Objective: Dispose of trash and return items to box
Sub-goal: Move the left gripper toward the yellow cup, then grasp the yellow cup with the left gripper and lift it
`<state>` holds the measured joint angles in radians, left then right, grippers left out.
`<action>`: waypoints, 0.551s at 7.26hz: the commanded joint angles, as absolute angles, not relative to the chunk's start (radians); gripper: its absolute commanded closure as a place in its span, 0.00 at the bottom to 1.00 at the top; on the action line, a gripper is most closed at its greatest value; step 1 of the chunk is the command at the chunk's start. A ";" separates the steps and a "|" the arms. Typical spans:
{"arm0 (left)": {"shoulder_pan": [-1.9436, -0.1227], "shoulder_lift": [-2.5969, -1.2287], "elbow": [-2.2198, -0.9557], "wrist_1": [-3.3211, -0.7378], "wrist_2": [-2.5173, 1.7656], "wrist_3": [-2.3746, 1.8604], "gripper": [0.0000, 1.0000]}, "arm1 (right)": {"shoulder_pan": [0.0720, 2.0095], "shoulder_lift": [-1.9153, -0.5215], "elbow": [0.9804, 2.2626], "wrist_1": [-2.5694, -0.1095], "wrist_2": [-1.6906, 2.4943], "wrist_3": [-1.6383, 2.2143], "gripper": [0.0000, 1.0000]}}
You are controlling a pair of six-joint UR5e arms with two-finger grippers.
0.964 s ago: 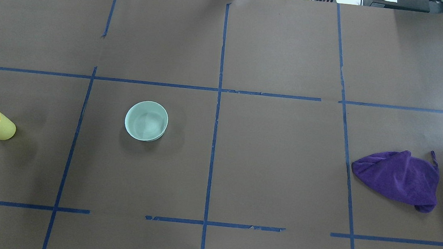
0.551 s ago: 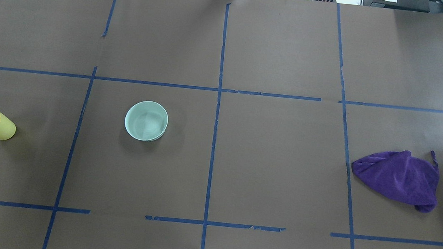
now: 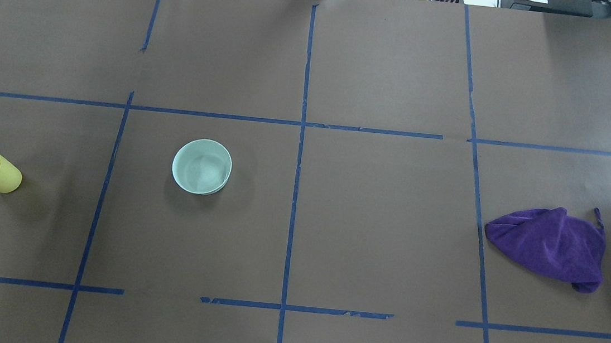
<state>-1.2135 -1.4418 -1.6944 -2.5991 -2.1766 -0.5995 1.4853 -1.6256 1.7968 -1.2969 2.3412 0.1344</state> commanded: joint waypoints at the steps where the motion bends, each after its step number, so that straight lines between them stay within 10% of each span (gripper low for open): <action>1: -1.025 -1.318 -1.732 -2.625 -1.933 -0.747 0.06 | 1.485 -1.632 1.796 -1.296 2.339 0.138 0.00; 2: -0.994 -1.280 -1.732 -2.641 -1.928 -0.805 0.26 | 1.485 -1.637 1.796 -1.295 2.339 0.138 0.00; 4: -0.927 -1.253 -1.730 -2.666 -1.898 -0.851 0.33 | 1.485 -1.640 1.796 -1.295 2.341 0.140 0.00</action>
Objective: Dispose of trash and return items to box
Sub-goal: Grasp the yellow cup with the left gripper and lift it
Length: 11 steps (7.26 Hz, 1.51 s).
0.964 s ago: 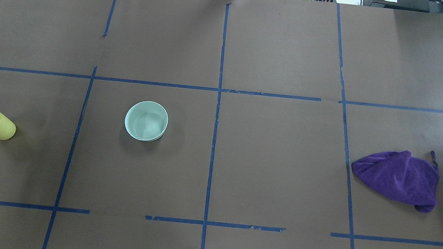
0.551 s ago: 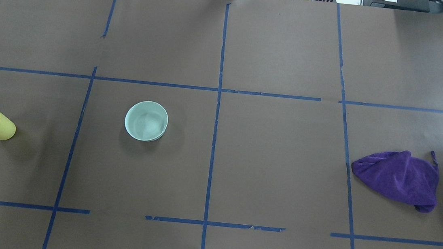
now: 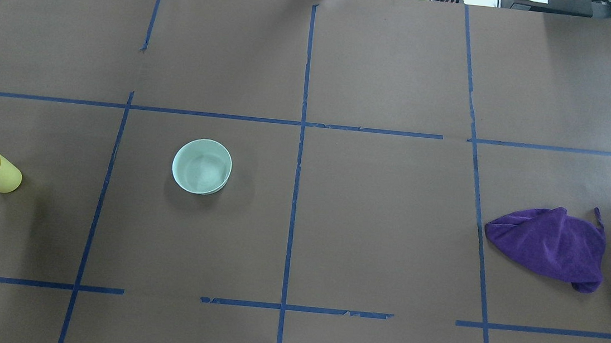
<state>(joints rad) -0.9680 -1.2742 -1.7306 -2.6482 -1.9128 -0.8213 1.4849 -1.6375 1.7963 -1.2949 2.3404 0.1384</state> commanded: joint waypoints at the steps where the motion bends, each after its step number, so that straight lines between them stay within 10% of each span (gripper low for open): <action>1: -0.904 -1.253 -1.726 -2.668 -1.896 -0.856 0.33 | 1.485 -1.643 1.796 -1.295 2.341 0.138 0.00; 2: -0.888 -1.253 -1.723 -2.668 -1.896 -0.856 0.39 | 1.485 -1.643 1.796 -1.295 2.339 0.138 0.00; 3: -0.881 -1.253 -1.720 -2.668 -1.896 -0.853 0.84 | 1.485 -1.644 1.796 -1.295 2.339 0.138 0.00; 4: -0.876 -1.253 -1.718 -2.668 -1.894 -0.851 1.00 | 1.485 -1.646 1.796 -1.295 2.338 0.138 0.00; 8: -0.925 -1.205 -1.778 -2.666 -1.992 -0.667 1.00 | 1.485 -1.651 1.796 -1.295 2.338 0.138 0.00; 11: -1.318 -1.206 -1.775 -2.501 -2.280 -0.210 1.00 | 1.485 -1.651 1.796 -1.295 2.338 0.140 0.00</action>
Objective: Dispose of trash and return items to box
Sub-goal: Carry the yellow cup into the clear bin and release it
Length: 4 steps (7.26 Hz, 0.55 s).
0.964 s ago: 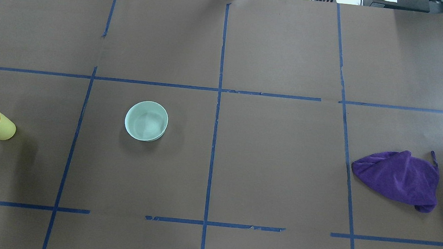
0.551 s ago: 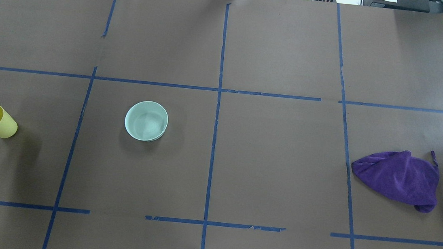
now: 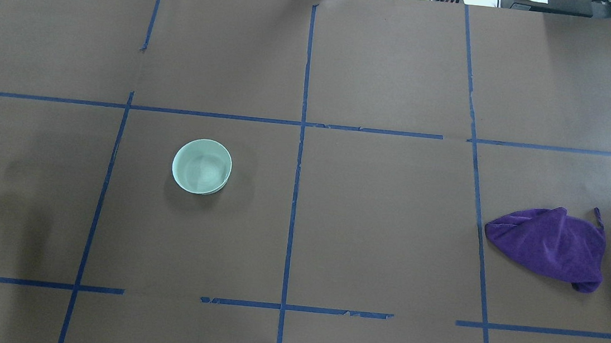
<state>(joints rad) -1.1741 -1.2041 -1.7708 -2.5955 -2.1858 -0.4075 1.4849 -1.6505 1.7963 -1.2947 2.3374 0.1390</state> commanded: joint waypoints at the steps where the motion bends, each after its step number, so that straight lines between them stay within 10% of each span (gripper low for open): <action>1: -1.441 -1.210 -1.776 -2.365 -2.296 -0.022 1.00 | 1.485 -1.651 1.796 -1.295 2.336 0.138 0.00; 4: -1.736 -1.350 -1.699 -1.992 -2.289 0.531 1.00 | 1.485 -1.651 1.796 -1.295 2.336 0.138 0.00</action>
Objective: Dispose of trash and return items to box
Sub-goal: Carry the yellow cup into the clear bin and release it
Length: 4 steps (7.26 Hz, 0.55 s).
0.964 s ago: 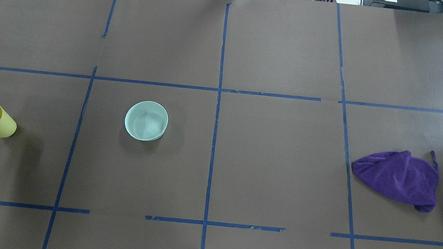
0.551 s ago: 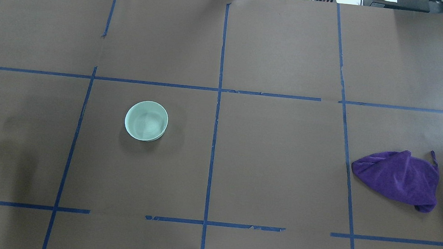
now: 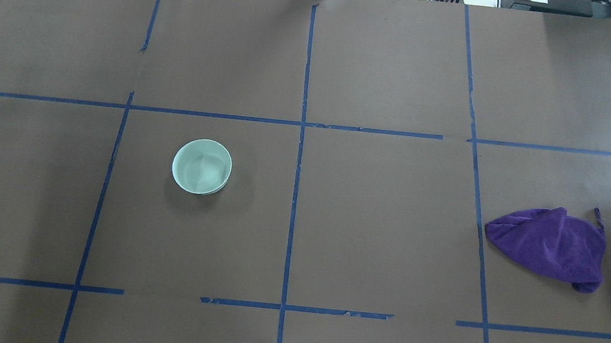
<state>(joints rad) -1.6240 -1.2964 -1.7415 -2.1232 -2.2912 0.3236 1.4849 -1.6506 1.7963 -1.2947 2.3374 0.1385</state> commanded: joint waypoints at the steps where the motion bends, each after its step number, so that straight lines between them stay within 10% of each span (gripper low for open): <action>1: -1.739 -1.345 -1.637 -2.020 -2.292 0.540 1.00 | 1.485 -1.651 1.796 -1.295 2.338 0.140 0.00; 4: -1.698 -1.342 -1.349 -2.534 -2.296 0.207 1.00 | 1.485 -1.651 1.796 -1.295 2.336 0.138 0.00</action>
<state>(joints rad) -1.7255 -1.3464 -1.4526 -2.3317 -2.2925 0.3517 1.4849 -1.6506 1.7963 -1.2947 2.3375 0.1382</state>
